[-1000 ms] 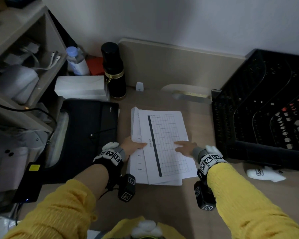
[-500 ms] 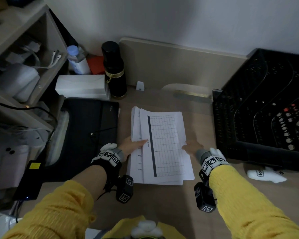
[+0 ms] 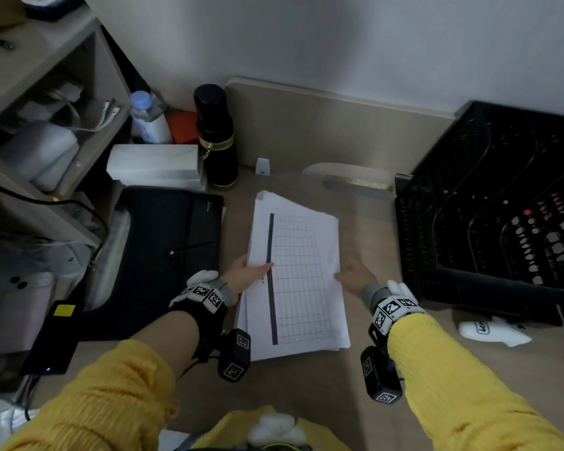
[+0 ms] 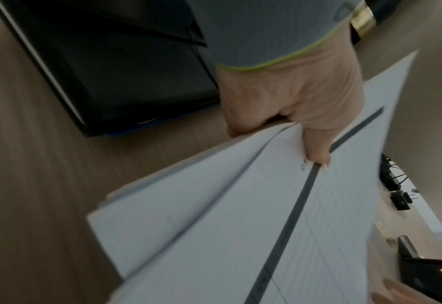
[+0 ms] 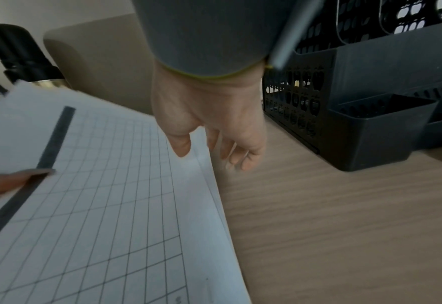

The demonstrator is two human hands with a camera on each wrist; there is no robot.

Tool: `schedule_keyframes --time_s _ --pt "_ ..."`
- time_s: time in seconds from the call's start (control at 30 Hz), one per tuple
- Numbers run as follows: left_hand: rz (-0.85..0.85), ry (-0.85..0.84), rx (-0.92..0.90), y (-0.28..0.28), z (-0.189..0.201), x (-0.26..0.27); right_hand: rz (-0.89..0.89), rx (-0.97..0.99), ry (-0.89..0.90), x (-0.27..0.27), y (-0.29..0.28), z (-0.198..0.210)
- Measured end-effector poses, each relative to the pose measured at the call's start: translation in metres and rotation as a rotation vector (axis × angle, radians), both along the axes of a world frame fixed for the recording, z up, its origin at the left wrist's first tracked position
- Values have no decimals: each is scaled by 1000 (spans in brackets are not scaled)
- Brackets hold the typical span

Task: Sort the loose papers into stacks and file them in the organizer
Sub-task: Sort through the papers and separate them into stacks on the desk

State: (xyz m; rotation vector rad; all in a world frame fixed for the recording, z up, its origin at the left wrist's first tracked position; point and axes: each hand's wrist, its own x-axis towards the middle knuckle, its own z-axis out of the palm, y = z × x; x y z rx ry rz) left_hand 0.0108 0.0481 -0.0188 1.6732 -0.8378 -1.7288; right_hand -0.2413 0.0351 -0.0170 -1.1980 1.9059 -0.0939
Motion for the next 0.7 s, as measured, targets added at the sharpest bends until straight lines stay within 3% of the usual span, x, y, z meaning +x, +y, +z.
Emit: schedule_keyframes --time_s 0.3,0.5,0.7 --pt "-48 236 -97 -5 41 -4 -408 -333 -470 0 2 40" --pt "24 258 -185 -8 59 -8 -471 -547 -479 10 5 79" --pt "102 184 -327 -5 61 -10 -517 -621 -616 22 17 94"
